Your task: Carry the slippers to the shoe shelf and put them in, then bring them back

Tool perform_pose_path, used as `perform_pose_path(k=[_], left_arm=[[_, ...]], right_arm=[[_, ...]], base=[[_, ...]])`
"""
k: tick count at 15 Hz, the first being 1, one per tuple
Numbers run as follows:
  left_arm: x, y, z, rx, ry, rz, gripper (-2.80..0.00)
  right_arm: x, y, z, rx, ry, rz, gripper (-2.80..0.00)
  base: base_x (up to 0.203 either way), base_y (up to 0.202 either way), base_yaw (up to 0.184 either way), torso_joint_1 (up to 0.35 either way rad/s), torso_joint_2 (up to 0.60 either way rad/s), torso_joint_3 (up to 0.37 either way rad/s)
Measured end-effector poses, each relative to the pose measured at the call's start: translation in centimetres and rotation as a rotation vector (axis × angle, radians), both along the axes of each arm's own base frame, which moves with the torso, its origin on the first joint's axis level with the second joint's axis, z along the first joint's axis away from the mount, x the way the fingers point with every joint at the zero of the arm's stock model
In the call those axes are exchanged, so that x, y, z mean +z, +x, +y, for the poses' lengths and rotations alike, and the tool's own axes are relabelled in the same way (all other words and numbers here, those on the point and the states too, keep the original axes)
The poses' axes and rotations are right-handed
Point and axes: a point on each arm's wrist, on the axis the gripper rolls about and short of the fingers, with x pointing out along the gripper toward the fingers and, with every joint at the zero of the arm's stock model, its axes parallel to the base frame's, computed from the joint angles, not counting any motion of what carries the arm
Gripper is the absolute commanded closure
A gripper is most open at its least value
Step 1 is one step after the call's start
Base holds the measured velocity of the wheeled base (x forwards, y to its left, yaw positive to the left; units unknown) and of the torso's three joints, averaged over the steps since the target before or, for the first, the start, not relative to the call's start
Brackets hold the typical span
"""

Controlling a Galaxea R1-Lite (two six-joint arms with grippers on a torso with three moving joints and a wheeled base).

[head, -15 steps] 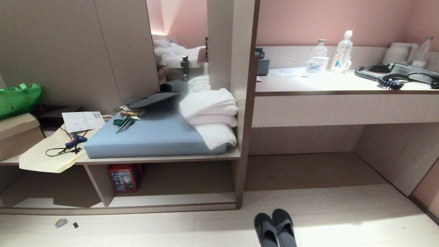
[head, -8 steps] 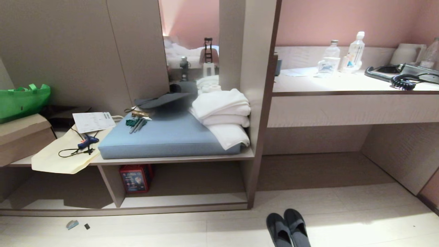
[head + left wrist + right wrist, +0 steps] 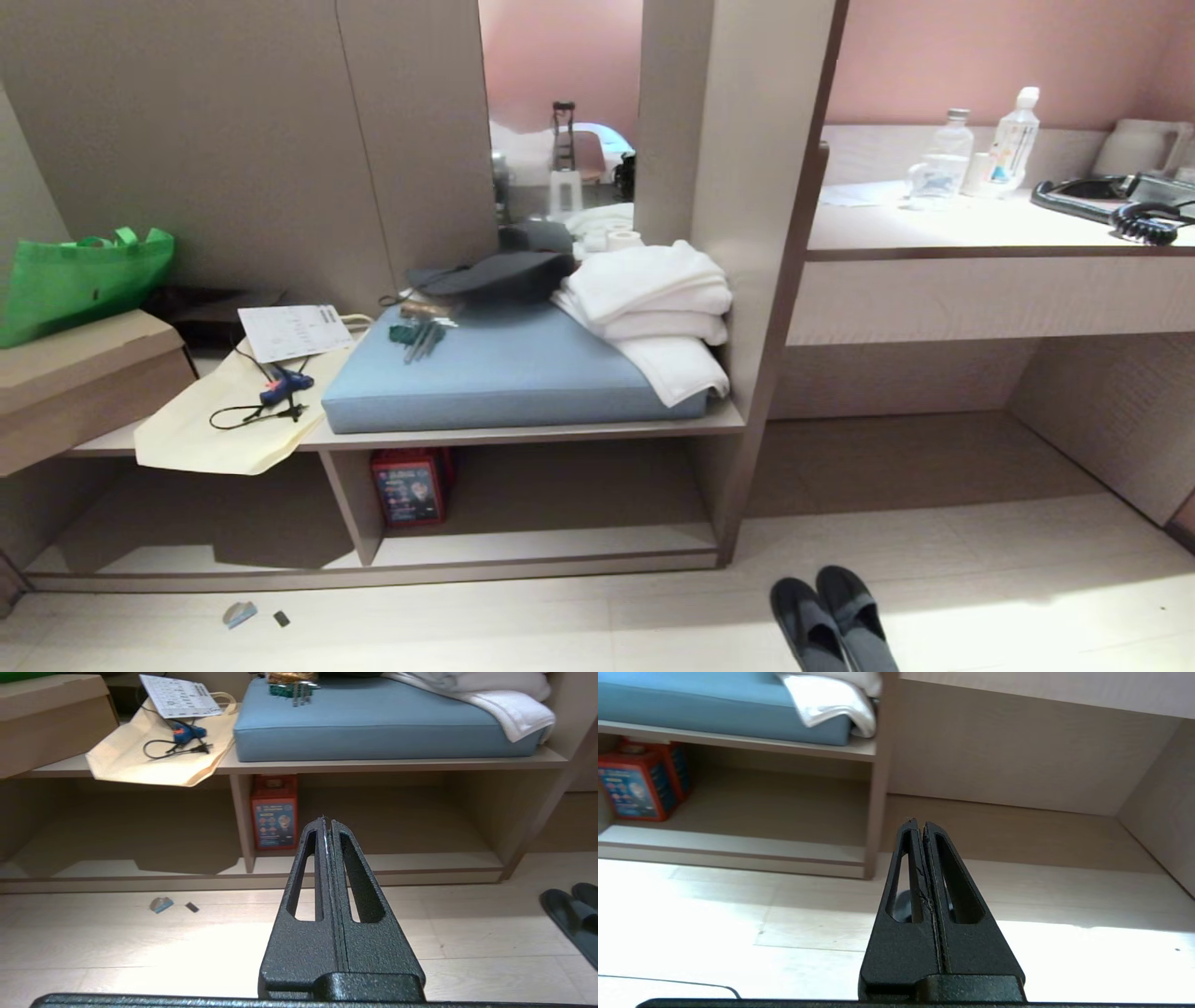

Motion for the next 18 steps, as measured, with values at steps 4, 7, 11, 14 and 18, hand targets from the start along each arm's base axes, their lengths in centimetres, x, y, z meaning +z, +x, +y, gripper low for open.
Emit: perform_pose_path(k=[4, 7, 11, 14, 18], left_arm=[[0.0, 0.0, 0.0, 0.0, 0.0, 0.0, 0.0], [0.0, 0.0, 0.0, -0.001, 0.0, 0.0, 0.0], [-0.01, 0.0, 0.0, 0.0, 0.001, 0.0, 0.0], [0.0, 0.0, 0.0, 0.0, 0.004, 0.0, 0.0], [0.01, 0.0, 0.0, 0.0, 0.009, -0.001, 0.0]], right_arm=[[0.0, 0.0, 0.0, -0.001, 0.001, 0.0, 0.0], [0.0, 0.0, 0.0, -0.001, 0.0, 0.0, 0.0], [0.0, 0.0, 0.0, -0.001, 0.001, 0.0, 0.0], [0.0, 0.0, 0.0, -0.001, 0.0, 0.0, 0.0], [0.0, 0.0, 0.0, -0.001, 0.0, 0.0, 0.0]], base=[[0.0, 0.195, -0.001, 0.003, 0.0, 0.002], [0.0, 0.195, -0.002, 0.004, 0.0, 0.0], [0.0, 0.167, -0.006, 0.003, 0.0, 0.003], [0.0, 0.0, 0.0, 0.0, 0.0, 0.0], [0.0, 0.0, 0.0, 0.0, 0.0, 0.0]])
